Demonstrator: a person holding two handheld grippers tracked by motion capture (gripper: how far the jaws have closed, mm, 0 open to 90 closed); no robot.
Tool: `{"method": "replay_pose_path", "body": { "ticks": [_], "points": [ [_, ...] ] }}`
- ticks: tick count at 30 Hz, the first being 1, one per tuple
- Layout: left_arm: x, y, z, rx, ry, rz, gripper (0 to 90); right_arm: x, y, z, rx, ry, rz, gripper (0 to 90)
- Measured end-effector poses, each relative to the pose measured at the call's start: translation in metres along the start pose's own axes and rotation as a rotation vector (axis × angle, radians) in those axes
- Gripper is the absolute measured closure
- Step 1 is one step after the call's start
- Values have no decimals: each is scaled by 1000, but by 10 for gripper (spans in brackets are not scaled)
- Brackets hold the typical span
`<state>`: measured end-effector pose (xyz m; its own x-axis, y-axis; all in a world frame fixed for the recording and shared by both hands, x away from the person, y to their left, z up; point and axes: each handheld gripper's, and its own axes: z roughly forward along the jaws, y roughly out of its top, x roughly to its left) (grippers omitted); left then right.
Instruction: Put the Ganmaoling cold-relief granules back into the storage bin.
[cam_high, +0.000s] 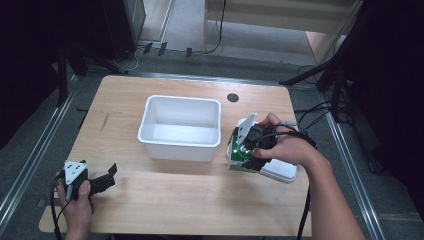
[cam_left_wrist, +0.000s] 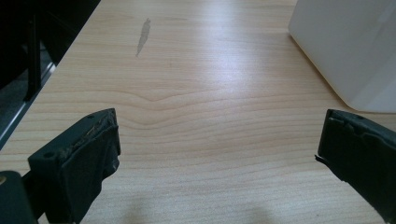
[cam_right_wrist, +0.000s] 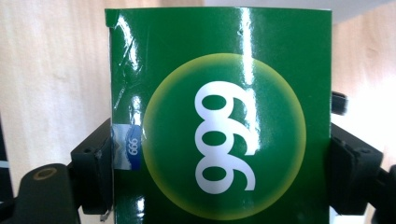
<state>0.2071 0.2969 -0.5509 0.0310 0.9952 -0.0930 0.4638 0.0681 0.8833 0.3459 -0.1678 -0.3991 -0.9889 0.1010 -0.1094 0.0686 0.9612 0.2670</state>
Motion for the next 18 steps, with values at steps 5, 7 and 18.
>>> {"method": "replay_pose_path", "body": {
  "ticks": [5,7,18],
  "points": [
    [0,0,0,0,0,0,0,-14,-2,-7,-2,-10,23,157],
    [0,0,0,-1,-1,0,0,-24,-3,-12,-8,-16,39,157],
    [1,0,0,3,-1,1,0,-48,9,-25,6,-34,47,157]
  ]
}}
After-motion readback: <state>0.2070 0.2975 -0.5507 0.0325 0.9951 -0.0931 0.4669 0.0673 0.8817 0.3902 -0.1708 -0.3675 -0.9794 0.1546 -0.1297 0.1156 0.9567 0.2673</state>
